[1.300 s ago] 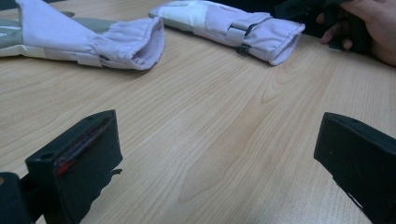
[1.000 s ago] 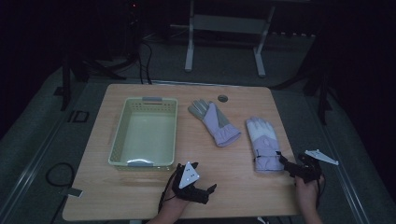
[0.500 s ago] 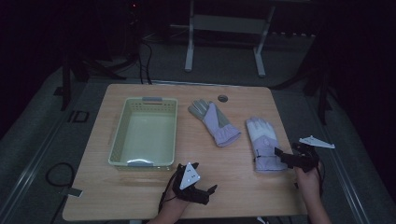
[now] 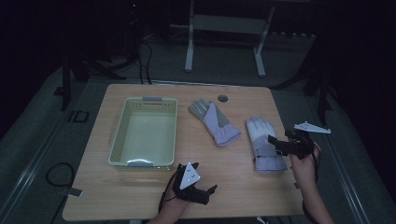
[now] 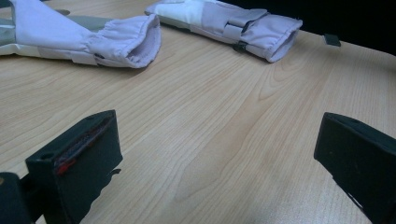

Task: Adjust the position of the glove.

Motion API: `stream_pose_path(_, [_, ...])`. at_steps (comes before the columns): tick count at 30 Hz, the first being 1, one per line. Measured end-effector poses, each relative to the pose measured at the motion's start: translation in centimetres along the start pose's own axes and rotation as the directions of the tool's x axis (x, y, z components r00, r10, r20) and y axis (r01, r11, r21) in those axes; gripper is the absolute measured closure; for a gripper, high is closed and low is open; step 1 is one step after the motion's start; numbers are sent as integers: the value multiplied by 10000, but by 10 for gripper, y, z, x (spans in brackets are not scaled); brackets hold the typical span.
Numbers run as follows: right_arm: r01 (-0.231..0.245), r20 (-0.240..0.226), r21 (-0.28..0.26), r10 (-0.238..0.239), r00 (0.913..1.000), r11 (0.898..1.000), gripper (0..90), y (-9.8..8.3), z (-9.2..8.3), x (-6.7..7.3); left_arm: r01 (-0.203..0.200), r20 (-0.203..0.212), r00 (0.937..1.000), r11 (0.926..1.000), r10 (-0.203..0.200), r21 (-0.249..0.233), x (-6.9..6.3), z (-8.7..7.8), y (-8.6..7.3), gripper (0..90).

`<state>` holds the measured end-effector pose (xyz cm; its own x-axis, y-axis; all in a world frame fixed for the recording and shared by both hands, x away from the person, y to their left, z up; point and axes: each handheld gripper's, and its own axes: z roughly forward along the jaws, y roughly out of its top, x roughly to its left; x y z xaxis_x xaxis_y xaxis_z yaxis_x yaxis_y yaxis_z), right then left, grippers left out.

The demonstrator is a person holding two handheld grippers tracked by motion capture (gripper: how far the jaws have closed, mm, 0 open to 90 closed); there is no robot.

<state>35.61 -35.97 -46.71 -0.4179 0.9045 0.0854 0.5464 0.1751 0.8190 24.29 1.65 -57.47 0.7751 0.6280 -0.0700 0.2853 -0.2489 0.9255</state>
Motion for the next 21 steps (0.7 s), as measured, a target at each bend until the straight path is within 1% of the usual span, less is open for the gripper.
stream_pose_path(1, [-75, 181, -44, 76, 9998, 10000, 129, 6, 3, 3, 3, 3, 10000, 10000, -3, 2, 0, 0, 0, 8])
stream_pose_path(3, [-24, -36, -96, 24, 10000, 10000, 123, 11, 4, 5, 2, 7, 10000, 10000, -2, -4, 0, 0, 0, 8])
stream_pose_path(4, [87, -165, -172, -90, 9998, 9998, 125, 15, 6, 8, 4, 8, 10000, 10000, -4, 0, 0, 0, 0, 8])
stream_pose_path(5, [263, -161, -75, -264, 9995, 9996, 124, 18, 8, 11, 9, 9, 10000, 10000, -9, 0, 0, 0, 0, 8])
stream_pose_path(6, [339, -153, -35, -339, 9993, 9994, 125, 20, 9, 13, 15, 11, 10000, 10000, -15, -5, 0, 0, 0, 8])
stream_pose_path(8, [365, -463, 32, -363, 9983, 9993, 126, 25, 14, 17, 26, 15, 10000, 10000, -26, -2, 1, 0, 0, 8])
stream_pose_path(12, [549, -707, 115, -540, 9960, 9984, 113, 34, 22, 26, 34, 20, 10000, 10000, -34, 4, 1, 0, 0, 8])
stream_pose_path(14, [624, -931, 213, -602, 9938, 9978, 114, 37, 27, 30, 50, 25, 10000, 10000, -50, 4, 1, 0, 0, 8])
stream_pose_path(15, [651, -923, 223, -627, 9938, 9976, 133, 39, 29, 32, 47, 23, 10000, 10000, -47, 9, 1, 0, 0, 8])
stream_pose_path(16, [791, -1008, 233, -764, 9920, 9966, 132, 40, 30, 34, 47, 22, 10000, 10000, -47, 9, 1, 0, 0, 8])
stream_pose_path(18, [1042, -970, 235, -1015, 9901, 9943, 133, 44, 34, 40, 47, 25, 10000, 10000, -47, 10, 1, 0, 0, 8])
stream_pose_path(19, [1094, -1103, 209, -1065, 9882, 9938, 133, 46, 36, 42, 46, 24, 10000, 10000, -46, 9, 1, 0, 0, 8])
stream_pose_path(21, [1097, -1197, 158, -1071, 9870, 9938, 135, 49, 39, 46, 43, 34, 10000, 10000, -43, 13, 1, 0, 0, 8])
